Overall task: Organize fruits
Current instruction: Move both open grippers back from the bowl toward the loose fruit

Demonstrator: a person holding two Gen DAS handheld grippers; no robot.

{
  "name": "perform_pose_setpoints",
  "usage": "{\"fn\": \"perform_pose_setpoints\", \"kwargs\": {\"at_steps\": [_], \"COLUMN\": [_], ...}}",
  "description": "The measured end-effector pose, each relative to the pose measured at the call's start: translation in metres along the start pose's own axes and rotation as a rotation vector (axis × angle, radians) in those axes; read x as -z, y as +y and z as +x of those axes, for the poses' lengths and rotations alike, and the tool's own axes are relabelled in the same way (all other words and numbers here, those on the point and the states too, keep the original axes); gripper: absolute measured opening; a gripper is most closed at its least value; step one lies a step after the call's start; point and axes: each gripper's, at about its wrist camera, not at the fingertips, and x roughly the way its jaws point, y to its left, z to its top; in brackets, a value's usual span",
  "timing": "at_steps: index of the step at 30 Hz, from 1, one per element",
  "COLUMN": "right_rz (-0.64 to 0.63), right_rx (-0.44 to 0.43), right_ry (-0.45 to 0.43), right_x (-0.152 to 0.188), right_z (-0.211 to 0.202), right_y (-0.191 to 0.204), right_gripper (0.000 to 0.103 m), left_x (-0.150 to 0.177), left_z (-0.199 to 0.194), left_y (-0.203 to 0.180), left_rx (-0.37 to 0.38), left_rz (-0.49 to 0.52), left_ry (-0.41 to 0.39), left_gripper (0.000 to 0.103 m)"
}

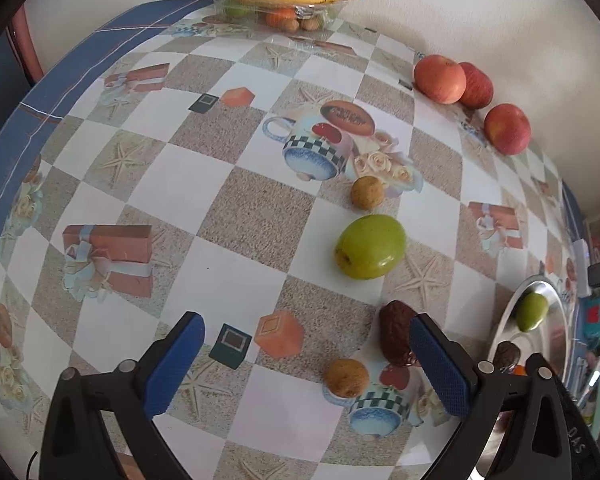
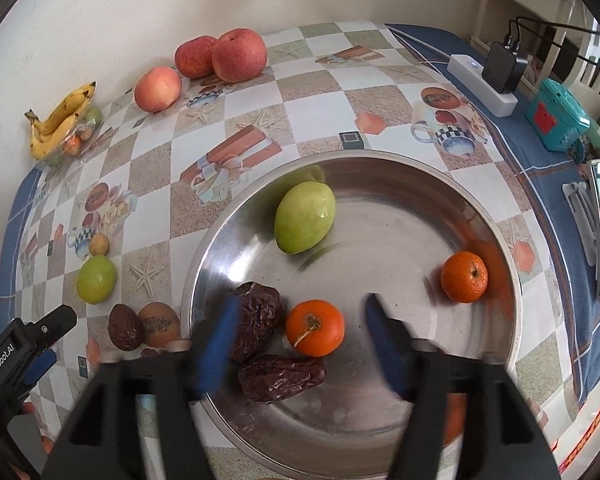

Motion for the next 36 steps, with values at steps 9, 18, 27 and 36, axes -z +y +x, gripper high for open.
{"fn": "perform_pose_setpoints", "kwargs": {"at_steps": [9, 18, 27, 36], "right_rz": [-0.026, -0.017, -0.1, -0.19], "right_rx": [0.016, 0.025, -0.054, -0.108], "right_ry": [-0.048, -0.027, -0.036, -0.05], "right_x": [0.0, 0.002, 0.009, 0.016], "right_z": [-0.002, 0.002, -0.001, -0.002], "right_y": [0.005, 0.009, 0.057, 0.101], "right_gripper": [0.093, 0.093, 0.093, 0.093], "left_x": [0.0, -0.008, -0.025, -0.027], "left_z": [0.0, -0.005, -0.022, -0.016], "left_y": [-0.002, 0.008, 0.053, 0.073], "left_rx": [-0.007, -0.023, -0.077, -0.049], "left_rz": [0.017, 0.027, -0.034, -0.106], "left_ry": [0.002, -0.012, -0.078, -0.044], "left_gripper": [0.103, 0.103, 0.103, 0.103]}}
